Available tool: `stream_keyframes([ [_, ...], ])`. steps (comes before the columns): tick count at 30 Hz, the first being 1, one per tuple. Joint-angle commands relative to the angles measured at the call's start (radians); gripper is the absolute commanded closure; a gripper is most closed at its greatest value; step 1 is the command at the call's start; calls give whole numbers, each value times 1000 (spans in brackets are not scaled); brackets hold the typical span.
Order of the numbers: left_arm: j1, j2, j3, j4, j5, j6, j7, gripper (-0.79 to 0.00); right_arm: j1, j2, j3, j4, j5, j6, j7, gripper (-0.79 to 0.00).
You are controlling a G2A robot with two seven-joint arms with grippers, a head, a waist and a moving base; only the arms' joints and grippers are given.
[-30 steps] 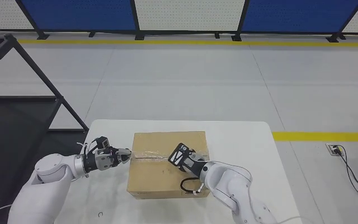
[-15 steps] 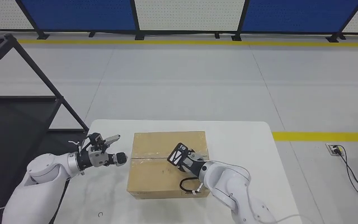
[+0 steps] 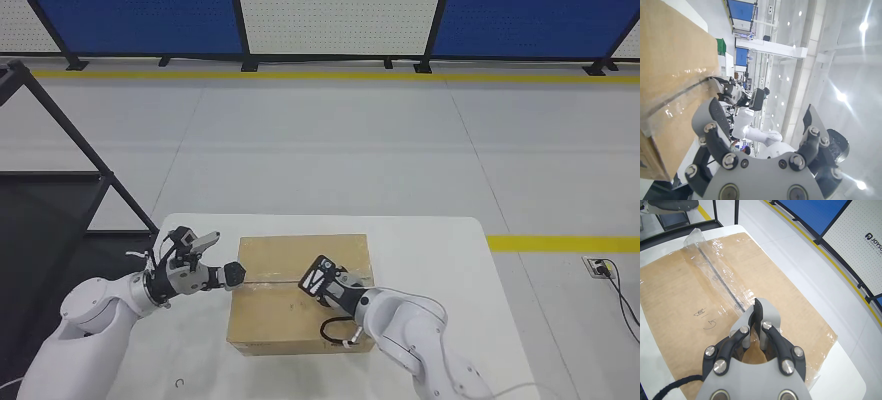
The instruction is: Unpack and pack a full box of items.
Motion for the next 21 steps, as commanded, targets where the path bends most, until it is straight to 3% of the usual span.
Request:
stream_keyframes([
  [1, -20, -6, 27, 32, 11, 13, 9, -785, 1, 0, -1, 0, -1, -1, -1, 0],
  [10, -80, -21, 77, 168, 25, 12, -32, -785, -6, 3, 2, -13, -1, -3, -8, 0],
  [21, -76, -15, 53, 196, 38, -14, -60, -785, 18, -12, -19, 2, 105, 63, -72, 0],
])
